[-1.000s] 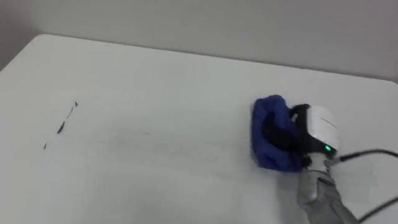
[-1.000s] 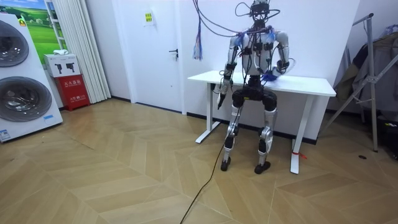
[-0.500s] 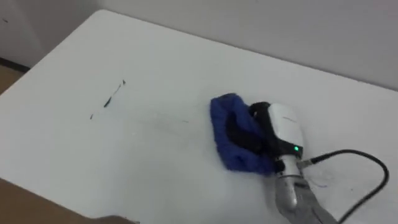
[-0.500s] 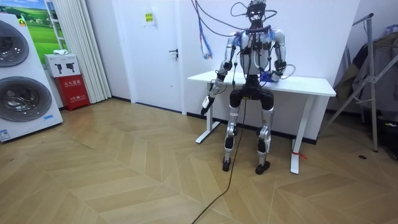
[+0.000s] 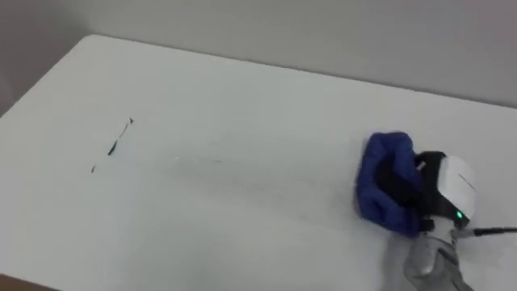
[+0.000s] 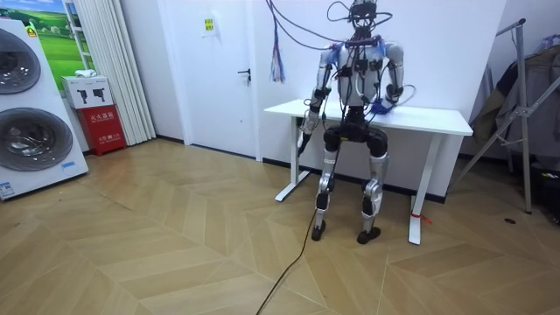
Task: Wipe table
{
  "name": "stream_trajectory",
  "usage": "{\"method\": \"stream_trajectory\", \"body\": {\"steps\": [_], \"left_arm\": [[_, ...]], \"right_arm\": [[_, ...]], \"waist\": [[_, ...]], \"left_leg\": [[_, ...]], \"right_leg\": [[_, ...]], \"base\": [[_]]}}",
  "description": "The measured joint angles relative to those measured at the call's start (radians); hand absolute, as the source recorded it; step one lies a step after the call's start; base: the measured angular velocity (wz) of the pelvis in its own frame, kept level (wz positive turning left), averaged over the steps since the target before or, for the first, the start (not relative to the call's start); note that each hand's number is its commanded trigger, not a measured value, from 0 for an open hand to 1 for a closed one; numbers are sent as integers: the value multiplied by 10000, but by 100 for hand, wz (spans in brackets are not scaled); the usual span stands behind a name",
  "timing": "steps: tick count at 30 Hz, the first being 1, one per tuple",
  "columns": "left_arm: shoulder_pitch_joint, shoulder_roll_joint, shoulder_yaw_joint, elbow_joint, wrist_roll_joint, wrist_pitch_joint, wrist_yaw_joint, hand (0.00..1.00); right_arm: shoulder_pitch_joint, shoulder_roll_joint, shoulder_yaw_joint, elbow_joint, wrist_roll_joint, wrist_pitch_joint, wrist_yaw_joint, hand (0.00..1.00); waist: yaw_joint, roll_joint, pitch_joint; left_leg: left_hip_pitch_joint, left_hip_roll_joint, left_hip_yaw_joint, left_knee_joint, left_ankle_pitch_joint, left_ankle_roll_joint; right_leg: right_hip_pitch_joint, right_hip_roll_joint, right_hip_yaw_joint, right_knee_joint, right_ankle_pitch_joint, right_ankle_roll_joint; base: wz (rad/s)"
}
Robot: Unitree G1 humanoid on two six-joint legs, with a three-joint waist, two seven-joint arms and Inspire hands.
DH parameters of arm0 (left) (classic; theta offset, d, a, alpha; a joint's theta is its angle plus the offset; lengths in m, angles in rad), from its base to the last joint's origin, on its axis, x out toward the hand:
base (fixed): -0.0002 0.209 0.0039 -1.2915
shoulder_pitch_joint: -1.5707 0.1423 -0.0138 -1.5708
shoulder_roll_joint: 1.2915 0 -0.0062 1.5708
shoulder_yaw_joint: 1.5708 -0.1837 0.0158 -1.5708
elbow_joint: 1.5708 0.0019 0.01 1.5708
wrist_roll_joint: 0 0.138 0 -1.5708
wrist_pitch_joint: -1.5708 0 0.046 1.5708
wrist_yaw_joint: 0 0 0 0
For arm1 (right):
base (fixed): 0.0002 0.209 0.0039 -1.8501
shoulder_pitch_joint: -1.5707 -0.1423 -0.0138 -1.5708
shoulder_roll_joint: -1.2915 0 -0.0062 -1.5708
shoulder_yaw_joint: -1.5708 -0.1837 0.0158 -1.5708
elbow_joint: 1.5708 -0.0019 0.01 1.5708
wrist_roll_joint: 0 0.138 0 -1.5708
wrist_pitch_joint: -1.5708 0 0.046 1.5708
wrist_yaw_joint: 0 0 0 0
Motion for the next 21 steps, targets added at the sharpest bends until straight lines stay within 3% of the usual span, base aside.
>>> {"method": "stream_trajectory", "body": {"steps": [2, 4, 6, 8, 11, 12, 13, 15, 16, 18, 19, 21], "left_arm": [[-92, -59, -210, -7, 11, 172, -56, 0], [44, -97, -186, -147, -69, 336, -101, 0], [516, -43, -179, -483, -271, 434, -59, 0], [844, 26, -168, -579, -573, 576, -51, 0], [1200, 89, -88, -566, -722, 579, -46, 0], [1397, 95, 48, -559, -695, 576, -52, 0], [1549, 127, 443, -553, -650, 547, -44, 0], [1557, 171, 1270, -554, -248, 432, -8, 0], [1539, 247, 1448, -563, -232, 328, 151, 0], [1534, 332, 1439, -577, -249, 134, 225, 0], [1515, 376, 1440, -568, -214, -3, 280, 0], [1459, 404, 1358, -559, -288, -193, 374, 0]], "right_arm": [[-772, 426, 708, -290, -203, -23, 445, 100], [-1241, 566, 1250, -374, -704, -124, 756, 100], [-1200, 572, 1425, -362, -949, -168, 933, 100], [-698, 448, 1393, -279, -1024, -208, 934, 100], [901, 321, 678, 184, -431, -970, 397, 100], [1457, 316, 336, 115, -414, -1424, 118, 100], [2052, 299, -169, 114, -419, -1910, -297, 100], [2899, 48, -1037, 110, -405, -2339, -881, 100], [3363, -278, -1559, 112, -296, -2467, -1185, 100], [3883, -708, -2263, 166, 17, -2462, -1475, 100], [4010, -936, -2550, 330, 331, -2451, -1530, 100], [3811, -1079, -2677, 471, 407, -2277, -1518, 100]], "waist": [[278, 7, 10], [879, 9, 15], [1063, -10, 8], [967, -16, 8], [480, -14, 36], [100, 55, 60], [-268, 37, 54], [-654, -14, 29], [-969, -18, 19], [-1185, 101, -19], [-1156, 133, -70], [-1183, 231, -68]], "left_leg": [[-101, 33, -136, -3, 19, -34], [-128, 40, -209, -24, 38, -50], [-133, 4, -283, 6, 52, -22], [-136, -20, -501, 9, 62, 6], [2, -164, -687, 21, 82, 39], [135, -189, -646, 19, 81, 40], [247, -206, -622, 1, 80, 41], [339, -223, -319, 31, 64, 66], [361, -276, -12, 127, 30, 125], [392, -368, 232, 374, -113, 355], [422, -454, 492, 444, -202, 500], [388, -525, 743, 638, -445, 644]], "right_leg": [[-37, 37, -74, -22, 0, -10], [-34, 43, -109, -47, -14, 10], [-18, -11, -196, -44, -22, 24], [111, -81, -431, -45, -34, 43], [436, -234, -498, -176, -171, 260], [617, -248, -508, -247, -173, 288], [808, -255, -551, -349, -189, 364], [931, -301, -527, -325, -227, 422], [938, -448, -537, -170, -281, 503], [848, -642, -516, 191, -294, 525], [659, -781, -504, 444, -289, 521], [322, -981, -575, 918, -180, 480]], "base": [[14], [9], [19], [39], [37], [13], [7], [0], [0], [-26], [-53], [-65]]}}
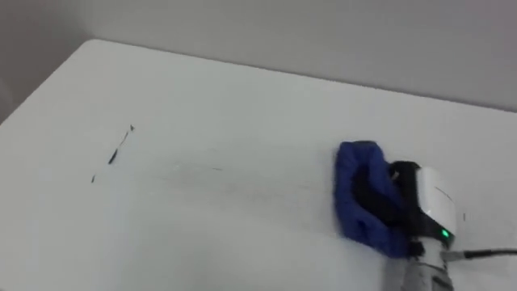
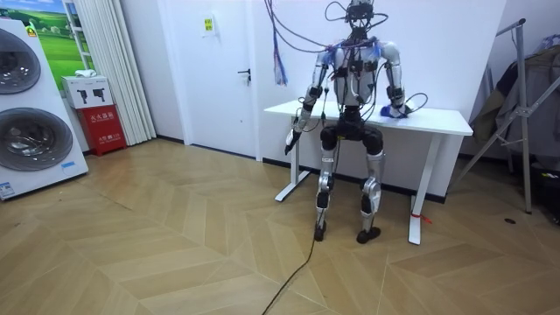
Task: Wipe table
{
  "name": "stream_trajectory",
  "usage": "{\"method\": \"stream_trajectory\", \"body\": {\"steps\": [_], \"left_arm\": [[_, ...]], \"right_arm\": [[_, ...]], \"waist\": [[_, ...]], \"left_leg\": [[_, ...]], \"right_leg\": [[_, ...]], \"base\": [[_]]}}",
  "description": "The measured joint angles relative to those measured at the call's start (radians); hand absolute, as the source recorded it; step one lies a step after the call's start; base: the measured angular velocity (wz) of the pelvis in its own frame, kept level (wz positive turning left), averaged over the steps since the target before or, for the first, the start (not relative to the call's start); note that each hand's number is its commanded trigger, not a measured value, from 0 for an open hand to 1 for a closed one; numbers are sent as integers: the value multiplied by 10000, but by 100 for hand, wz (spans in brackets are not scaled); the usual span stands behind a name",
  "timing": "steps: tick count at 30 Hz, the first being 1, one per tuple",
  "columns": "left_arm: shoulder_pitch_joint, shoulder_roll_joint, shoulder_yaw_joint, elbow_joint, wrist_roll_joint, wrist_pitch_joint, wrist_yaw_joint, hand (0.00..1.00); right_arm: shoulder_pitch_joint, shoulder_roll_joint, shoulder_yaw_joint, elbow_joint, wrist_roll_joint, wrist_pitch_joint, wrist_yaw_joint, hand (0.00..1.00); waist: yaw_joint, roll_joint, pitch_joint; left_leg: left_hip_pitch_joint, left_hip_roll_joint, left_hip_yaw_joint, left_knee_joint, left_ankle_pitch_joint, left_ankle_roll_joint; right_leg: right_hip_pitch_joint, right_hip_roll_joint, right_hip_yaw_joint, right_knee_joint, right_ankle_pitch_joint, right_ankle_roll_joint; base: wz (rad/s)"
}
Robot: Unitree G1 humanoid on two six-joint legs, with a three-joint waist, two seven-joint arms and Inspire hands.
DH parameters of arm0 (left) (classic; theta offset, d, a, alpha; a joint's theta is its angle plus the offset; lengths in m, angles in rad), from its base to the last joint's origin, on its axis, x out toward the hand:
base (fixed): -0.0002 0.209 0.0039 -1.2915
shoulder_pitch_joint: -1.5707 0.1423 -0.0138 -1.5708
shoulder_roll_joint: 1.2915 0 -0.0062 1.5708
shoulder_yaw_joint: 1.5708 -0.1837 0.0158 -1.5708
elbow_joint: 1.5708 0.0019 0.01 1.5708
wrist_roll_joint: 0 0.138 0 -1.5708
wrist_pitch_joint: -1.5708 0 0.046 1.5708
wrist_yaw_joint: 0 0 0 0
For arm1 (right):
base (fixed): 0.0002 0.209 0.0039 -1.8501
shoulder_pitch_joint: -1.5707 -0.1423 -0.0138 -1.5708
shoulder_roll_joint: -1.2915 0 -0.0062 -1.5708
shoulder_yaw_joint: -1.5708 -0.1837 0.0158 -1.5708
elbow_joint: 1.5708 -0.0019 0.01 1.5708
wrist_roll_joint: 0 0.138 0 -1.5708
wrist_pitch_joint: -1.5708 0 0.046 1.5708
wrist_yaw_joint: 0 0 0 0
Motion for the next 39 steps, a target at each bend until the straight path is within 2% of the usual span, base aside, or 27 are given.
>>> {"method": "stream_trajectory", "body": {"steps": [2, 3, 4, 6, 8, 9, 10, 11, 13, 14, 15, 16, 17, 18, 19, 22, 23, 25, 27, 28, 29, 30, 31, 33, 34, 36, 39], "left_arm": [[-3, -15, -35, -34, -25, -125, 94, 0], [-84, -8, -90, -45, -44, -147, 200, 0], [-286, 10, -254, -43, -73, -183, 294, 0], [-391, 7, -554, 59, -88, -181, 360, 0], [-956, 73, -929, 604, -39, -204, 357, 0], [-1254, 84, -1168, 957, -46, -214, 344, 0], [-1559, 120, -1365, 1120, -62, -217, 332, 0], [-1630, 135, -1405, 1123, -70, -217, 317, 0], [-1914, 183, -1571, 1090, -73, -224, 112, 0], [-1905, 183, -1565, 1044, -73, -234, 93, 0], [-1915, 184, -1529, 1030, -101, -231, 30, 0], [-1853, 241, -1526, 1026, -146, -220, -72, 0], [-1774, 194, -1519, 1037, -232, -216, -95, 0], [-1597, 57, -1501, 1016, -246, -211, -212, 0], [-1322, -50, -1507, 1016, -270, -204, -392, 0], [-514, -68, -1360, 1059, -392, -207, -555, 0], [-359, -71, -1247, 1064, -391, -206, -561, 0], [161, -90, -838, 1040, -143, -204, -560, 0], [458, -125, -743, 983, 4, -198, -549, 0], [608, -192, -726, 985, -1, -184, -549, 0], [631, -229, -727, 985, 5, -174, -548, 0], [614, -307, -740, 999, -36, -164, -548, 0], [622, -320, -744, 1040, -83, -163, -542, 0], [422, -346, -745, 1051, -238, -124, -476, 0], [365, -325, -750, 1051, -231, -95, -452, 0], [130, -259, -750, 1050, -223, 57, -297, 0], [-347, -290, -903, 796, -254, 218, 38, 0]], "right_arm": [[-308, 52, 44, 32, -8, 601, 26, 100], [-438, 291, 46, 96, 0, 1137, 36, 100], [-686, 576, 207, 97, 29, 1576, 142, 100], [-1538, 830, 915, 87, 51, 2076, 569, 100], [-2759, 1265, 1906, 83, 12, 2454, 1003, 100], [-3653, 1427, 2735, 127, -112, 2528, 1320, 100], [-4512, 1852, 3476, 332, -458, 2454, 1632, 100], [-4830, 2052, 3705, 366, -665, 2396, 1804, 100], [-5509, 2222, 4246, 180, -971, 1947, 2204, 100], [-5526, 2223, 4272, 107, -966, 1897, 2289, 100], [-5461, 2204, 4270, 84, -882, 1880, 2323, 100], [-5278, 2120, 4246, 126, -872, 1905, 2357, 100], [-5072, 2013, 4216, 118, -872, 1886, 2410, 100], [-4655, 1760, 4114, -7, -805, 1660, 2402, 100], [-4281, 1459, 4048, -53, -762, 1355, 2270, 100], [-3118, 868, 3212, -155, -385, 641, 1923, 100], [-2786, 734, 2940, -279, -384, 587, 1857, 100], [-1340, 155, 1812, -716, -158, 396, 1479, 100], [-541, -104, 1224, -884, 26, 353, 1230, 100], [-405, -117, 841, -860, 89, 356, 1207, 100], [-409, -89, 750, -822, 143, 368, 1207, 100], [-588, -91, 741, -785, 205, 419, 1226, 100], [-811, -90, 749, -822, 174, 632, 1271, 100], [-1100, 3, 797, -797, 174, 983, 1362, 100], [-1369, 192, 924, -795, 119, 1210, 1516, 100], [-1696, 411, 1261, -788, -168, 1367, 1551, 100], [-1797, 708, 1694, -817, -163, 1359, 1189, 100]], "waist": [[150, 122, 24], [327, 170, 16], [704, 154, 31], [1549, 143, 52], [2375, 18, 151], [2903, 0, 255], [3217, -72, 314], [3255, -126, 308], [3277, -396, 270], [3278, -442, 273], [3207, -578, 271], [3054, -795, 287], [3026, -800, 251], [2921, -678, 249], [2659, -511, 256], [1941, -459, 214], [1767, -433, 204], [1269, -285, 88], [907, -190, 12], [893, -177, 35], [902, -133, 43], [910, 32, 43], [1033, 168, 48], [1471, 303, 16], [1702, 249, 76], [1635, 125, 143], [1543, 37, 122]], "left_leg": [[-74, 274, 614, 347, -224, 168], [-33, 534, 1086, 586, -304, 157], [-26, 660, 1428, 644, -311, 133], [-269, 870, 1919, 872, -333, 87], [-799, 1017, 1876, 1193, -322, 11], [-1172, 1136, 1378, 1394, -319, -76], [-1529, 1155, 480, 1415, -252, -237], [-1738, 1188, 51, 1393, -192, -337], [-2311, 1282, -1666, 1130, 169, -799], [-2330, 1323, -1916, 1006, 272, -915], [-2330, 1427, -2361, 802, 432, -1193], [-2329, 1441, -2655, 734, 517, -1464], [-2312, 1488, -2742, 754, 489, -1634], [-2288, 1740, -2803, 840, 620, -1864], [-2251, 2049, -2505, 867, 888, -1964], [-2307, 2342, -1872, 1120, 1573, -1882], [-2338, 2371, -1826, 1216, 1661, -1826], [-2761, 2499, -1509, 2219, 1797, -1680], [-3131, 2472, -1501, 3162, 1829, -1472], [-3187, 2251, -1568, 3474, 1567, -1137], [-3180, 2049, -1572, 3528, 1337, -1033], [-3069, 1586, -1557, 3417, 779, -973], [-2788, 1469, -1367, 3041, 397, -958], [-2304, 1415, -1168, 2412, 181, -1291], [-2149, 1339, -981, 2146, 171, -1245], [-2156, 1236, -827, 1851, 302, -1157], [-2244, 1058, -808, 1429, 556, -1049]], "right_leg": [[-548, -403, -390, 1476, 9, -136], [-764, -809, -544, 3275, -160, -344], [-882, -1114, -560, 4623, -217, -390], [-1071, -1510, -566, 5423, -411, -356], [-1138, -1934, -603, 5145, -824, -128], [-1051, -1981, -633, 4223, -994, 27], [-786, -1867, -766, 2854, -961, 96], [-578, -1744, -812, 2039, -893, 148], [278, -1008, -555, -957, -297, 424], [370, -887, -474, -1293, -180, 420], [411, -657, -286, -1455, -27, 440], [359, -557, -330, -1186, 281, 582], [444, -575, -549, -841, -192, 914], [546, -355, -631, -438, -788, 850], [639, -135, -748, -144, -1107, 684], [1019, 84, -1032, 48, -1734, 482], [1147, 100, -1173, 76, -1822, 465], [1526, 119, -1527, 306, -2185, 433], [1877, 121, -1656, 321, -2308, 437], [1964, 89, -1531, 342, -2320, 438], [1957, 51, -1350, 345, -2319, 438], [1845, 57, -931, 343, -2318, 440], [1674, 96, -659, 409, -2315, 459], [1303, 57, 12, 505, -2233, 547], [1078, 37, 454, 447, -2064, 574], [927, 41, 660, 203, -1753, 601], [888, 26, 626, -299, -1370, 621]], "base": [[-50], [-23], [-37], [-95], [-100], [-87], [-61], [13], [89], [98], [98], [95], [76], [52], [44], [43], [57], [55], [39], [11], [-20], [-37], [-50], [-93], [-101], [-45], [2]]}}
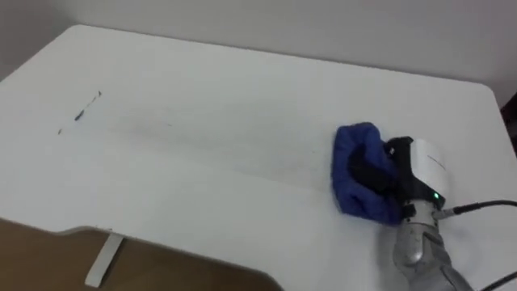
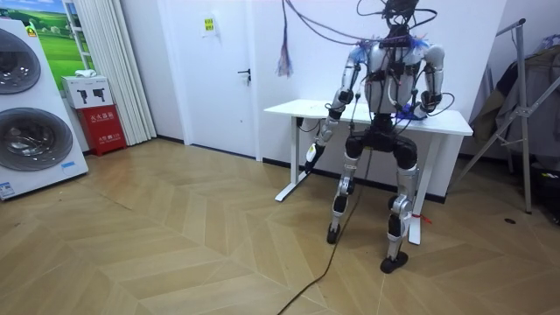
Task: Wipe table
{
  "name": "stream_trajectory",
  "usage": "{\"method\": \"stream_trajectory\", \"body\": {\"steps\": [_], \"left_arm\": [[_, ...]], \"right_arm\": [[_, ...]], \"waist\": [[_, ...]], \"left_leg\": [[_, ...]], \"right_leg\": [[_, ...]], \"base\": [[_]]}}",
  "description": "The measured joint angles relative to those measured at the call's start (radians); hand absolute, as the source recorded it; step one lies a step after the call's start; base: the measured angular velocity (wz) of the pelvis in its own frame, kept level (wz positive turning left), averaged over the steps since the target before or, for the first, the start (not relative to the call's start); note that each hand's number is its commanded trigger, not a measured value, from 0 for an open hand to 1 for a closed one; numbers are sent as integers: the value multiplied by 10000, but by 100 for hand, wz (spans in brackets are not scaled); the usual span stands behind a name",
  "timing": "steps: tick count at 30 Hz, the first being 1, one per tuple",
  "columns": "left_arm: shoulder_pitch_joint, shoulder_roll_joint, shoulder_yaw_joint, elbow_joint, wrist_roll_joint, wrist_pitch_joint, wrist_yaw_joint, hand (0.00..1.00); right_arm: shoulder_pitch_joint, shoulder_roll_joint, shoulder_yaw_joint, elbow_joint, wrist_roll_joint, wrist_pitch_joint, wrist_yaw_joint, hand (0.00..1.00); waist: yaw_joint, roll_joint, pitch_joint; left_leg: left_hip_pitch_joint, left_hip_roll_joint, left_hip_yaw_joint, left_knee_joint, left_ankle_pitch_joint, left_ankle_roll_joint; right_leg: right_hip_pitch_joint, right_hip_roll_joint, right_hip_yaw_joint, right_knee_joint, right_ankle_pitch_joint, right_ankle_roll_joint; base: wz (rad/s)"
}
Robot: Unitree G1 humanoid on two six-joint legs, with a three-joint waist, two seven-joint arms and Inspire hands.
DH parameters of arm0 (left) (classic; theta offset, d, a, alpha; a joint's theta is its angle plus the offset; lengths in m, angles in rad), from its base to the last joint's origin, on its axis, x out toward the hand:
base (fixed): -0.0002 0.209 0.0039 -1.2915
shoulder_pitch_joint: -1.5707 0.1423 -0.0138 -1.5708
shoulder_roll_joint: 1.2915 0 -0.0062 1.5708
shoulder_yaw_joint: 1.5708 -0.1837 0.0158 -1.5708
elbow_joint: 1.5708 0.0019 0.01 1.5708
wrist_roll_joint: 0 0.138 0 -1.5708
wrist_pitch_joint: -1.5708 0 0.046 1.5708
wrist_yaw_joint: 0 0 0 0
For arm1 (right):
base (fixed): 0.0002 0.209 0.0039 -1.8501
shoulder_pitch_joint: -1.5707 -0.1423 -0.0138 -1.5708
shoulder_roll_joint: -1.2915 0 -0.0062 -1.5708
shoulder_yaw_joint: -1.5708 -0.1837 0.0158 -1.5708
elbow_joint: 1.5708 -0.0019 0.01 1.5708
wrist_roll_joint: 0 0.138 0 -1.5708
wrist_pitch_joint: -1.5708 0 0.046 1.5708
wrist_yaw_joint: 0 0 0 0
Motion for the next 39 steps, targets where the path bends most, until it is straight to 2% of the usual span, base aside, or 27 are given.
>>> {"method": "stream_trajectory", "body": {"steps": [1, 3, 5, 6, 7, 10, 14, 16, 18, 24, 29, 34, 39], "left_arm": [[-147, 8, 3, -222, -73, 6, 178, 0], [-316, 26, -6, -341, -285, -7, 313, 0], [-283, -44, -52, -641, -384, -29, 308, 0], [-263, -69, -106, -698, -513, -78, 307, 0], [-258, -61, -189, -722, -801, -117, 307, 0], [-177, -40, -201, -739, -1248, -182, 300, 0], [-58, -32, -223, -751, -1364, -298, 256, 0], [-90, -25, -224, -796, -1341, -297, 57, 0], [-100, -49, -225, -801, -1354, -294, -31, 0], [54, -140, -238, -905, -1364, -322, -118, 0], [87, -301, -252, -1012, -1376, -578, -123, 0], [153, -299, -252, -962, -1377, -899, -175, 0], [233, -301, -242, -782, -1379, -1000, -319, 0]], "right_arm": [[-27, 85, 128, 54, 2, -16, -175, 100], [-51, 108, 287, 146, 3, -49, -348, 100], [-22, 94, 424, 166, 33, -242, -425, 100], [62, 96, 474, 172, 44, -364, -493, 80], [146, 102, 505, 174, -25, -507, -603, 0], [241, 113, 610, 234, -61, -654, -746, 0], [281, 91, 661, 203, -26, -667, -873, 0], [364, 60, 655, 96, -104, -576, -858, 0], [452, 64, 649, -29, -326, -462, -834, 0], [758, 48, 656, -747, -448, -331, -366, 0], [1113, -39, 652, -1441, -369, -305, -184, 0], [1332, -369, 652, -2292, -338, -324, 14, 0], [1328, -376, 651, -2802, -326, -330, 164, 0]], "waist": [[-138, -104, -32], [-234, -188, -51], [-414, -216, -64], [-491, -217, -66], [-526, -217, -65], [-587, -200, -52], [-637, -200, -54], [-725, -208, -58], [-808, -227, -68], [-963, -293, -78], [-1042, -313, -74], [-990, -333, -6], [-943, -432, 57]], "left_leg": [[-1, -44, -5, -178, 110, 6], [15, -66, -45, -333, 215, -25], [27, -70, -55, -363, 231, -37], [62, -77, -54, -372, 229, -38], [113, -78, -38, -403, 224, -41], [350, -92, 16, -586, 215, -46], [447, -128, 49, -741, 218, -47], [444, -165, -119, -785, 228, -58], [486, -202, -200, -836, 251, -61], [786, -250, -198, -1188, 381, -86], [861, -251, -199, -1234, 385, -87], [908, -253, -204, -1238, 385, -87], [896, -272, -196, -1238, 385, -87]], "right_leg": [[-2, -2, -47, -120, 51, 1], [1, 9, -129, -168, 67, -14], [51, 35, -179, -261, 76, -24], [78, 34, -187, -272, 79, -22], [101, 33, -209, -276, 91, -15], [261, 15, -368, -341, 129, 9], [370, -5, -536, -469, 162, 20], [509, -12, -875, -505, 165, 26], [604, -11, -975, -582, 163, 29], [752, -13, -974, -632, 167, 37], [799, -13, -952, -631, 168, 36], [849, -15, -943, -631, 168, 35], [829, -39, -949, -628, 167, 37]], "base": [[9], [10], [5], [0], [0], [-4], [1], [18], [16], [1], [0], [0], [0]]}}
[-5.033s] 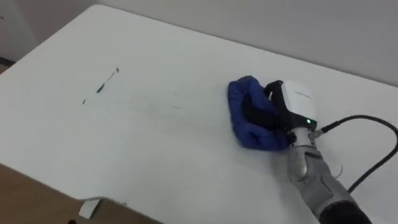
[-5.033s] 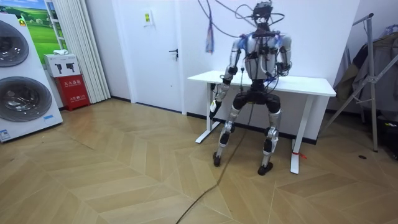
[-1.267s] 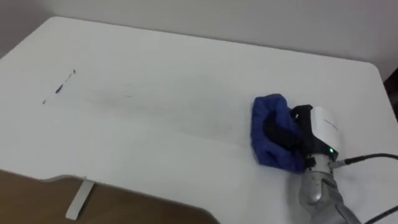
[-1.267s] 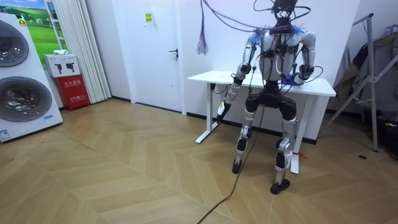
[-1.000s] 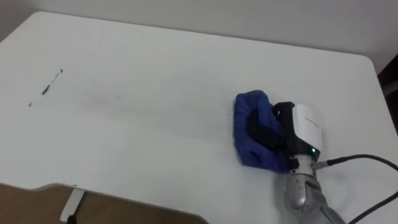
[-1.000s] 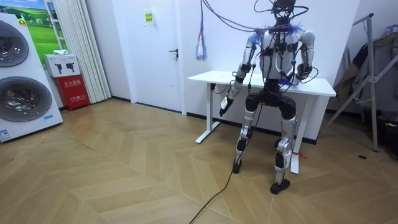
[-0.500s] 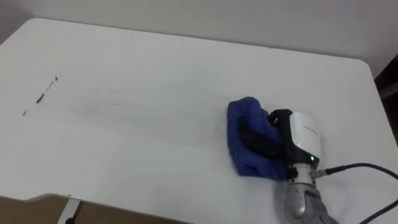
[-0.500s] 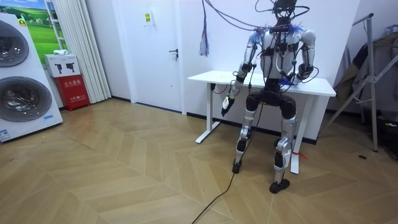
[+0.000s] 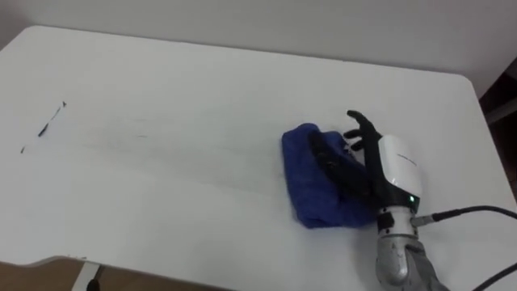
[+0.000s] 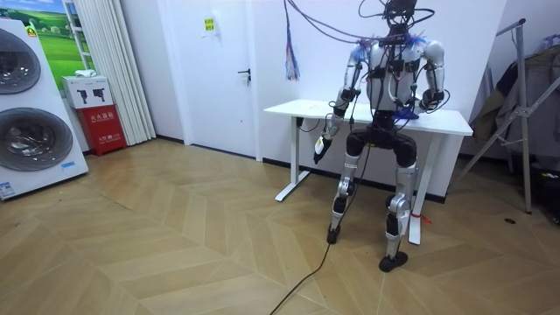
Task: Wipe table
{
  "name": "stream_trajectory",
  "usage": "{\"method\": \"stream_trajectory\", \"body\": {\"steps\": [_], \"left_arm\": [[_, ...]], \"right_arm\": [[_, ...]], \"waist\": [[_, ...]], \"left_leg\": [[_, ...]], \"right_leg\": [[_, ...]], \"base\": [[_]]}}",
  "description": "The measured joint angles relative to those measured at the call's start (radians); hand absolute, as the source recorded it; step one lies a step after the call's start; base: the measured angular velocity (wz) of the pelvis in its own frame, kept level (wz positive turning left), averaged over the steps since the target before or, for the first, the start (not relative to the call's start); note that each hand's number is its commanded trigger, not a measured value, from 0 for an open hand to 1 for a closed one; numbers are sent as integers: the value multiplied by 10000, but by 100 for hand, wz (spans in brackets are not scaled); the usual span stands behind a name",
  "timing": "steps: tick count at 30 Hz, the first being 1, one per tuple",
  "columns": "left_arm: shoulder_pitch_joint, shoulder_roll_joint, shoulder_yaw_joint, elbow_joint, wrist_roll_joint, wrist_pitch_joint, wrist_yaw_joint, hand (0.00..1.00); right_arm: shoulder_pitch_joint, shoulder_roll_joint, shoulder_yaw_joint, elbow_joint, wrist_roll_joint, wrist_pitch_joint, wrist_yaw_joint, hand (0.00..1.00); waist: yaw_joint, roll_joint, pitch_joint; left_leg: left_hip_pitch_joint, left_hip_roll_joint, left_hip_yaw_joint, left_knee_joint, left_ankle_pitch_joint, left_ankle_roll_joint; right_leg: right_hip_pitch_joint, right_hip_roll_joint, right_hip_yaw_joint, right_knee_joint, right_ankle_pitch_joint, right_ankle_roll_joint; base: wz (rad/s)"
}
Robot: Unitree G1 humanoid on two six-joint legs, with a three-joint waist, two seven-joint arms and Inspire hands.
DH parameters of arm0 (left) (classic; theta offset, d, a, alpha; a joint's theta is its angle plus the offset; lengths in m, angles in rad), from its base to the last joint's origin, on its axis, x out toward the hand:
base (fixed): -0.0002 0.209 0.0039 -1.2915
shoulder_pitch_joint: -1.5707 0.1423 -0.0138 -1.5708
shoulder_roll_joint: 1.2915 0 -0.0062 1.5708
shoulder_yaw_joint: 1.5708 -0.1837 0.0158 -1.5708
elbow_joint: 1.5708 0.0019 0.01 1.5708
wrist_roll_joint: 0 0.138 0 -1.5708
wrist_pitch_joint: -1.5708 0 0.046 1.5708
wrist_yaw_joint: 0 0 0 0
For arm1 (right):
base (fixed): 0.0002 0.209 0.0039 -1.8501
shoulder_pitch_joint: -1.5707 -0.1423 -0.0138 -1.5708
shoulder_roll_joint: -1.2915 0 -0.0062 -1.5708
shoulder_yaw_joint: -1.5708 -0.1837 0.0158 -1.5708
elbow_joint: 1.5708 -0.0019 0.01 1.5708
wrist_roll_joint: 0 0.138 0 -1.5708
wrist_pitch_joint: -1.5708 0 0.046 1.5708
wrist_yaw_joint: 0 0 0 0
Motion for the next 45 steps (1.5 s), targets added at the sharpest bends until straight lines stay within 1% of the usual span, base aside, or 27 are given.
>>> {"method": "stream_trajectory", "body": {"steps": [3, 6, 11, 15, 17, 19, 24, 26, 27, 28, 29, 30, 31, 32, 33, 34, 35, 36, 37, 38, 39, 40, 41, 42, 43, 44, 45], "left_arm": [[-4, -3, 10, 205, 0, 1, -80, 0], [0, 22, 24, 248, -10, 3, -257, 0], [49, 127, 76, 263, -91, 4, -434, 0], [-5, 111, 598, 681, -107, 9, -639, 0], [27, 105, 819, 721, -91, 14, -677, 0], [171, 106, 863, 719, -73, 14, -677, 0], [230, 109, 1241, 736, -101, 13, -636, 0], [216, 107, 1267, 728, -130, 14, -605, 0], [209, 83, 1250, 707, -134, 13, -582, 0], [251, 77, 1222, 667, -149, 14, -559, 0], [276, 78, 1225, 648, -151, 14, -515, 0], [305, 91, 1230, 635, -151, 14, -353, 0], [332, 126, 1230, 633, -137, 14, -250, 0], [337, 150, 1229, 633, -133, 14, -209, 0], [371, 232, 1218, 625, -150, 14, -170, 0], [451, 343, 1234, 613, -157, 19, -158, 0], [505, 384, 1272, 568, -157, 25, -152, 0], [600, 403, 1404, 477, -157, 28, -147, 0], [727, 403, 1435, 438, -197, 29, -119, 0], [765, 402, 1434, 426, -195, 44, -47, 0], [764, 382, 1434, 359, -198, 104, 66, 0], [766, 381, 1441, 237, -223, 203, 98, 0], [773, 378, 1441, 180, -309, 227, 146, 0], [772, 361, 1440, 166, -391, 227, 251, 0], [793, 337, 1441, 159, -386, 225, 262, 0], [807, 329, 1440, 155, -386, 222, 262, 0], [837, 329, 1439, 158, -385, 216, 263, 0]], "right_arm": [[-15, 4, -220, -429, -43, -31, 8, 0], [-18, -2, -551, -1393, -33, -30, 5, 0], [-125, -90, -1090, -2289, 237, -169, -154, 0], [-132, -223, -2084, -2521, 805, -250, -288, 0], [-128, -255, -2482, -2519, 1005, -249, -394, 0], [-4, -268, -2985, -2513, 1229, -261, -572, 0], [338, -362, -4041, -2221, 2462, -340, -1143, 0], [352, -409, -4463, -1803, 3094, -380, -1363, 0], [381, -456, -4811, -1397, 3604, -375, -1531, 0], [418, -491, -5179, -978, 4021, -367, -1716, 0], [442, -495, -5337, -829, 4202, -363, -1792, 0], [520, -503, -5648, -546, 4572, -364, -1950, 0], [619, -550, -5810, -268, 5001, -375, -2132, 0], [683, -583, -5873, -136, 5241, -375, -2190, 0], [778, -639, -5912, 201, 5749, -378, -2345, 0], [832, -645, -5913, 582, 6215, -376, -2478, 0], [861, -645, -5916, 739, 6451, -375, -2532, 0], [907, -648, -5950, 959, 6921, -375, -2630, 0], [907, -653, -6027, 1105, 7560, -380, -2759, 0], [908, -655, -6090, 1189, 7932, -386, -2847, 0], [939, -653, -6247, 1325, 8769, -391, -3023, 0], [1011, -660, -6405, 1522, 9604, -426, -3171, 0], [1009, -683, -6446, 1734, 10010, -450, -3242, 0], [1007, -773, -6485, 2276, 10841, -469, -3266, 0], [1022, -783, -6655, 2806, 11601, -470, -3239, 0], [1057, -764, -6778, 3028, 11983, -478, -3233, 0], [1239, -761, -6889, 3566, 12802, -550, -3197, 0]], "waist": [[-36, -56, 1], [-130, -118, -16], [-315, -216, -78], [-363, -172, -46], [-562, -187, -27], [-823, -183, -34], [-1040, -218, -40], [-1248, -275, -55], [-1378, -271, -63], [-1399, -297, -57], [-1408, -287, -75], [-1412, -315, -97], [-1434, -334, -100], [-1456, -370, -88], [-1521, -356, -100], [-1637, -404, -94], [-1683, -396, -76], [-1700, -459, -108], [-1716, -408, -116], [-1773, -397, -133], [-1943, -358, -144], [-2057, -347, -156], [-2084, -384, -180], [-2128, -333, -174], [-2252, -298, -183], [-2315, -224, -166], [-2379, -225, -165]], "left_leg": [[0, -97, 0, -11, 8, 32], [-8, -186, -8, -34, 15, 82], [18, -241, -55, 12, -15, 135], [173, -278, 97, 30, -51, 191], [138, -278, 113, 53, -52, 194], [91, -278, 108, 110, -60, 202], [-123, -283, 114, 426, -139, 299], [-199, -351, 118, 637, -208, 387], [-211, -406, 120, 778, -251, 461], [-180, -455, 127, 878, -313, 537], [-171, -489, 134, 917, -355, 573], [-155, -597, 138, 954, -403, 652], [-148, -706, 137, 981, -448, 730], [-170, -765, 136, 1019, -475, 776], [-210, -846, 137, 1092, -527, 852], [-229, -900, 134, 1077, -561, 889], [-245, -914, 144, 1092, -594, 902], [-256, -937, 245, 1143, -667, 936], [-346, -931, 321, 1287, -795, 936], [-401, -930, 319, 1347, -818, 968], [-515, -925, 224, 1458, -849, 995], [-573, -926, 173, 1513, -851, 1003], [-581, -924, 167, 1544, -857, 1008], [-597, -919, 167, 1608, -896, 1012], [-639, -916, 123, 1692, -978, 1023], [-679, -916, 60, 1778, -1031, 1032], [-712, -916, -22, 1893, -1107, 1065]], "right_leg": [[18, -89, -12, 15, 0, 2], [8, -174, -8, 20, 18, 44], [100, -216, 35, 22, 44, 70], [155, -281, 238, 37, 44, 72], [81, -289, 244, 40, 44, 72], [71, -290, 249, 39, 43, 74], [-11, -346, 329, 222, 42, 62], [-79, -339, 810, 234, -142, -338], [-80, -279, 1311, 320, -343, -928], [-105, -267, 1623, 438, -495, -1418], [-115, -285, 1731, 458, -526, -1526], [-116, -336, 1965, 488, -525, -1585], [-116, -427, 1970, 498, -486, -1611], [-115, -485, 1970, 495, -451, -1551], [-113, -590, 1969, 505, -324, -1328], [-112, -628, 1966, 500, -201, -1029], [-130, -605, 1935, 498, -161, -798], [-173, -612, 1913, 479, -69, -361], [-168, -646, 1874, 364, 74, 71], [-150, -647, 1818, 305, 116, 172], [-146, -645, 1744, 301, 195, 309], [-167, -641, 1679, 327, 233, 351], [-165, -641, 1615, 340, 236, 355], [-141, -641, 1594, 349, 238, 358], [-74, -644, 1470, 369, 243, 357], [-14, -645, 1291, 369, 243, 358], [107, -646, 1142, 369, 245, 355]], "base": [[1], [1], [2], [-10], [0], [0], [0], [15], [29], [20], [0], [-6], [-5], [0], [0], [0], [-10], [-23], [-23], [0], [18], [19], [8], [3], [10], [19], [22]]}}
